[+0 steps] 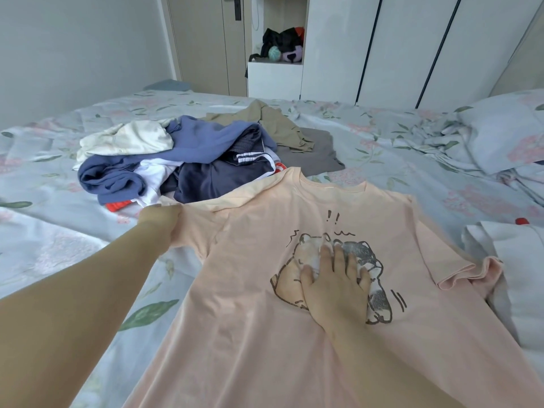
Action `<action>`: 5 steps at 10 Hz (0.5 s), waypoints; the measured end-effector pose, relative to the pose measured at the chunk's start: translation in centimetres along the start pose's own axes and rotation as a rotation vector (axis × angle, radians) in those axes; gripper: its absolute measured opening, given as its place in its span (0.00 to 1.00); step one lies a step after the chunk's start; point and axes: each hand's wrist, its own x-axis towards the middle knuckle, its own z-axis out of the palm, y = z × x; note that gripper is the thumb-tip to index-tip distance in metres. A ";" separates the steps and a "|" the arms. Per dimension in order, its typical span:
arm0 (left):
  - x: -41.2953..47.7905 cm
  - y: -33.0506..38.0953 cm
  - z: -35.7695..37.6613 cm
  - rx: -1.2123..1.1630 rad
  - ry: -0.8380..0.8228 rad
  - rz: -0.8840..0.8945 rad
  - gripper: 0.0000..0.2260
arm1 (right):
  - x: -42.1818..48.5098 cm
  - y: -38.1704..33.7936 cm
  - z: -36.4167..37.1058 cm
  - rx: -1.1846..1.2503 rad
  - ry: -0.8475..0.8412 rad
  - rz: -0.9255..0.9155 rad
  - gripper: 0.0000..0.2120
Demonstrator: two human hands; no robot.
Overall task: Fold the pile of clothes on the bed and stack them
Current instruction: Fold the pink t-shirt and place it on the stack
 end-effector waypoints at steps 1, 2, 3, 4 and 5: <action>0.8 -0.6 0.2 0.401 0.010 0.079 0.21 | 0.0 0.0 0.0 0.003 -0.001 -0.001 0.28; -5.3 2.9 1.1 -0.029 0.077 0.159 0.15 | 0.0 0.0 0.1 -0.005 0.010 -0.001 0.29; -9.7 6.2 3.9 -0.145 -0.015 0.396 0.20 | 0.1 0.1 0.1 0.005 0.008 -0.005 0.29; -14.5 6.5 6.3 0.272 -0.526 0.345 0.20 | 0.2 0.3 0.0 0.054 0.013 0.003 0.28; -14.4 4.4 7.4 0.398 -0.476 0.371 0.18 | 0.4 0.4 0.0 0.078 0.045 0.012 0.27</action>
